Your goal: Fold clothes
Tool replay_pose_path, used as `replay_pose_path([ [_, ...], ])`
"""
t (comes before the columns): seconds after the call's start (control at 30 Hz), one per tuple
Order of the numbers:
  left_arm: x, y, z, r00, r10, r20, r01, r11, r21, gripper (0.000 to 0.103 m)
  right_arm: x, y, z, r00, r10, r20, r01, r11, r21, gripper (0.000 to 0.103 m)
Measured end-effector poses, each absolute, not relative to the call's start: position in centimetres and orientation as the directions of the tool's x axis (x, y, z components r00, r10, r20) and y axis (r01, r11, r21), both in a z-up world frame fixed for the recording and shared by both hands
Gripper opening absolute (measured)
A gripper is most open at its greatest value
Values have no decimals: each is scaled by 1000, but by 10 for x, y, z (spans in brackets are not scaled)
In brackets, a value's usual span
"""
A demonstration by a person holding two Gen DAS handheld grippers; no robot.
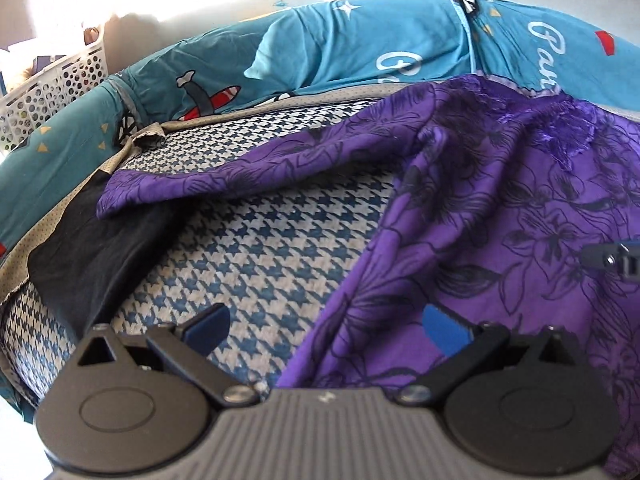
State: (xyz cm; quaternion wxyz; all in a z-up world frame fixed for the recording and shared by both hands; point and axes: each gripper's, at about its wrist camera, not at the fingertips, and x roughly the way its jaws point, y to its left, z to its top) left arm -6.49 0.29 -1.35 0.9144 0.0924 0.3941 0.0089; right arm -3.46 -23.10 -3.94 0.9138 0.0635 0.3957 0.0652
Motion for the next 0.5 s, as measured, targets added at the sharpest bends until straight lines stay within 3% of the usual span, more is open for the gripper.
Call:
replay_pose_path([
  [0.13, -81, 1, -16, 674, 79, -734, 66, 984, 167, 103, -27, -230, -48, 696, 123, -708, -45, 991, 128, 50],
  [0.3, -93, 2, -20, 649, 84, -756, 61, 985, 162, 103, -32, -212, -57, 734, 76, -674, -114, 993, -13, 66],
  [0.5, -97, 1, -32, 608, 106, -787, 57, 983, 176, 103, -41, -214, -60, 750, 87, -656, -131, 991, -17, 68],
])
